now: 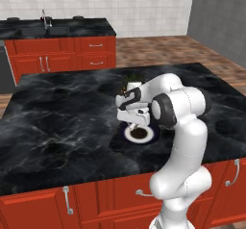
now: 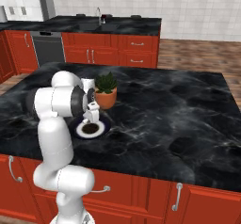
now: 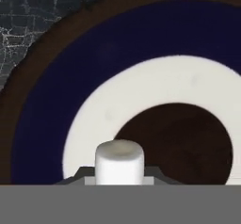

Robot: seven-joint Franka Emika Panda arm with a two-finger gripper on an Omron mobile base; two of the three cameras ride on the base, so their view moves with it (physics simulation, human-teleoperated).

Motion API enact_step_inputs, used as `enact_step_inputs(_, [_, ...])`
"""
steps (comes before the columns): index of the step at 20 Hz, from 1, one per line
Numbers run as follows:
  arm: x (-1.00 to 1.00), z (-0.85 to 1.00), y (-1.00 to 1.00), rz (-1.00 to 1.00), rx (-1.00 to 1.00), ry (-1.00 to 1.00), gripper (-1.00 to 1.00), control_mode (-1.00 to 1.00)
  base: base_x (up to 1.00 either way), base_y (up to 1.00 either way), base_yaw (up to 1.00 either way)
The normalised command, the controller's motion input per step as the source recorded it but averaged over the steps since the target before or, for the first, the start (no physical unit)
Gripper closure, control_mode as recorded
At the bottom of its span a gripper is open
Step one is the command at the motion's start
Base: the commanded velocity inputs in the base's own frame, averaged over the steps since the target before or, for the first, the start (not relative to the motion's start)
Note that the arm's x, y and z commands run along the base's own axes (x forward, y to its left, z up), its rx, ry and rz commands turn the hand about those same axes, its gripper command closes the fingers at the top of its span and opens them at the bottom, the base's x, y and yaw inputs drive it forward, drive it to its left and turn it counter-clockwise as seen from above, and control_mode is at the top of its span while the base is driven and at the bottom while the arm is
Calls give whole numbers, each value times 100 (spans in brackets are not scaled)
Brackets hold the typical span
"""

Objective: Pick up the marshmallow and place it in the cup of hot chocolate on the dining counter.

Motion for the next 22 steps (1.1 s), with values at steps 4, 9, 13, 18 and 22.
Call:
enact_step_inputs(4, [-54,98,-32,10,0,-16,100,-100,0,0,0])
enact_step_inputs(9, [-96,100,-38,16,-6,-16,100,-100,0,0,0])
enact_step_inputs(13, [-100,99,-37,14,0,-16,100,-100,0,0,0])
enact_step_inputs(18, [-96,100,-34,21,0,-15,100,-100,0,0,0])
enact_step_inputs(22, [-80,98,-20,20,0,0,100,-100,0,0,0])
